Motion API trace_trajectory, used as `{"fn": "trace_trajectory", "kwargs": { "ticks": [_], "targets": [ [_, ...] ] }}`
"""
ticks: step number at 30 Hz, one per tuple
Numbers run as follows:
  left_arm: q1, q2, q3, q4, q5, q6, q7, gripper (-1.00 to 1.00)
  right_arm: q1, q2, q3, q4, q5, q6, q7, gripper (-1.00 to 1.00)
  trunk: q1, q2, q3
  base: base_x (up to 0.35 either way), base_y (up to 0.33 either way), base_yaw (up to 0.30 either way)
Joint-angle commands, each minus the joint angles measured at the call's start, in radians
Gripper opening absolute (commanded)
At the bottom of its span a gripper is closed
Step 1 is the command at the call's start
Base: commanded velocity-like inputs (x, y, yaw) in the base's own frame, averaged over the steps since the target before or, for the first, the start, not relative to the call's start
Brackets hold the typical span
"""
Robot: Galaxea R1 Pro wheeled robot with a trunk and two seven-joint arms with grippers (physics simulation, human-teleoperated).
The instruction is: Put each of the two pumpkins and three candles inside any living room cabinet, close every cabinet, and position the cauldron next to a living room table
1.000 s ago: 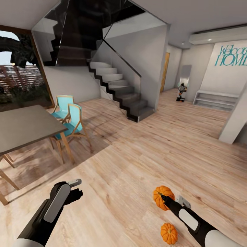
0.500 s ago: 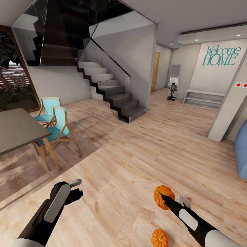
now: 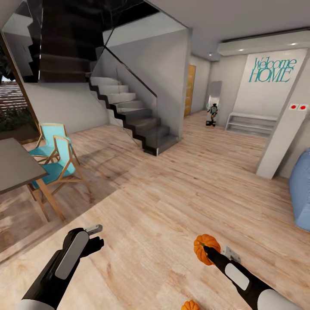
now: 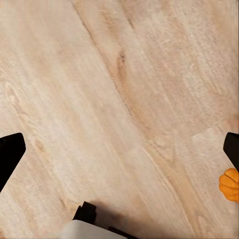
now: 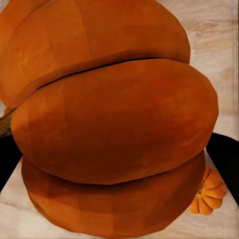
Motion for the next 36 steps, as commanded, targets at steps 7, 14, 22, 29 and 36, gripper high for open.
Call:
{"fn": "trace_trajectory", "kwargs": {
  "ticks": [7,14,22,29,36],
  "targets": [
    [-0.001,0.002,-0.002,-0.001,0.009,0.002,0.01,1.0,-0.001,-0.001,0.005,-0.001,-0.005,0.002,-0.007,-1.0,0.0,-0.001,-0.001,0.014,-0.009,-0.28],
    [-0.001,0.004,-0.002,-0.001,0.009,0.002,0.01,1.0,-0.001,-0.002,0.005,-0.001,-0.005,0.003,-0.007,-1.0,0.0,-0.001,-0.001,0.0,0.0,-0.289],
    [-0.001,0.004,-0.002,-0.001,0.009,0.002,0.01,1.0,-0.001,-0.002,0.005,-0.001,-0.005,0.005,-0.007,-1.0,0.0,-0.001,-0.001,0.062,-0.039,-0.289],
    [-0.001,0.004,-0.002,-0.001,0.008,0.002,0.01,1.0,-0.001,-0.002,0.005,-0.001,-0.005,0.006,-0.007,-1.0,0.0,-0.001,-0.001,0.225,-0.179,-0.289],
    [-0.001,0.004,-0.002,-0.001,0.008,0.001,0.01,1.0,-0.001,-0.002,0.005,-0.001,-0.005,0.005,-0.007,-1.0,0.0,-0.001,-0.001,0.236,-0.198,-0.107]
  ]
}}
